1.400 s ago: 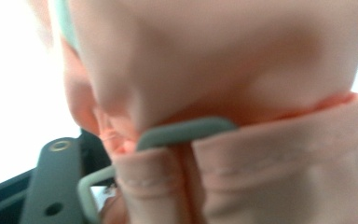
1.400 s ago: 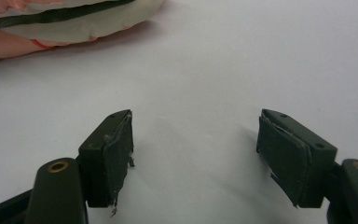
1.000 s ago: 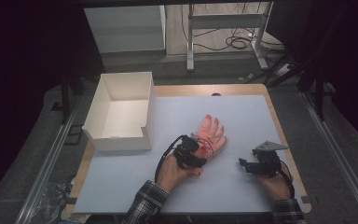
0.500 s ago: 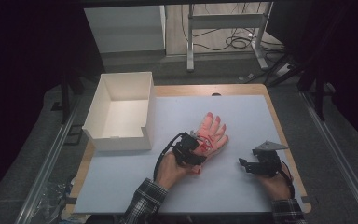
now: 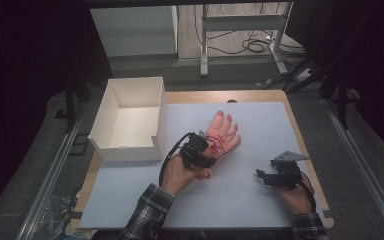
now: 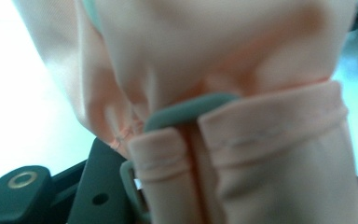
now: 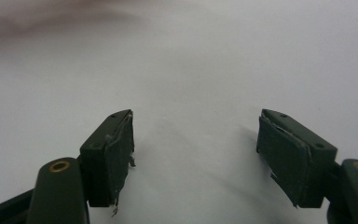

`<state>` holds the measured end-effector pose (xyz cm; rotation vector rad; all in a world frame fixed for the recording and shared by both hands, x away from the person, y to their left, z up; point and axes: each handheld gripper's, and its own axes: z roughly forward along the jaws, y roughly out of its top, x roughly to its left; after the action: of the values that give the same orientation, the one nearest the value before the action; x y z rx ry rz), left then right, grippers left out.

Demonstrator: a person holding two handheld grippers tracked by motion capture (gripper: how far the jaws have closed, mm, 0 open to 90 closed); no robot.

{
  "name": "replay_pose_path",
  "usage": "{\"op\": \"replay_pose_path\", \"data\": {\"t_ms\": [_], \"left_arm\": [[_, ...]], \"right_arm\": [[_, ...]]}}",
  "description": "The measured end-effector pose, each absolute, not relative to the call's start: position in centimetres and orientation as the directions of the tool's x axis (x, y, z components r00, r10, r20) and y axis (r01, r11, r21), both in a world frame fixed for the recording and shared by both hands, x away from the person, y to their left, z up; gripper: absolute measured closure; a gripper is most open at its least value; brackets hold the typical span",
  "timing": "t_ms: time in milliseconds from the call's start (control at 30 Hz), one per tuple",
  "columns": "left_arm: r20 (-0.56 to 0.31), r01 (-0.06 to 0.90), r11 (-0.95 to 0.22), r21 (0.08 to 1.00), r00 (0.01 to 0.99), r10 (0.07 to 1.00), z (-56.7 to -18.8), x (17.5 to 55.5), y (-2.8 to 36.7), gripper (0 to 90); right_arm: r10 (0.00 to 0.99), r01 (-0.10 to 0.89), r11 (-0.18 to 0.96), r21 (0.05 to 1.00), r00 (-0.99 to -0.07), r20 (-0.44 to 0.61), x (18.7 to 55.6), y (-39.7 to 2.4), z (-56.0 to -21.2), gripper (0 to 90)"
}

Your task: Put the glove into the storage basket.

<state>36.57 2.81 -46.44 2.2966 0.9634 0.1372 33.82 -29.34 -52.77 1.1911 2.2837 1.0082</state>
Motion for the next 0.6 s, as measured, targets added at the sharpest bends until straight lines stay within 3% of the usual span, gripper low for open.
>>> {"op": "replay_pose_path", "data": {"t_ms": [600], "left_arm": [[-0.159, 0.640, -0.477, 0.602, 0.682, 0.714, -41.4, 39.0, 6.8, 56.0]], "right_arm": [[0.819, 0.551, 0.385, 0.741, -0.574, 0.002, 33.9, -29.4, -52.8, 27.8]]}}
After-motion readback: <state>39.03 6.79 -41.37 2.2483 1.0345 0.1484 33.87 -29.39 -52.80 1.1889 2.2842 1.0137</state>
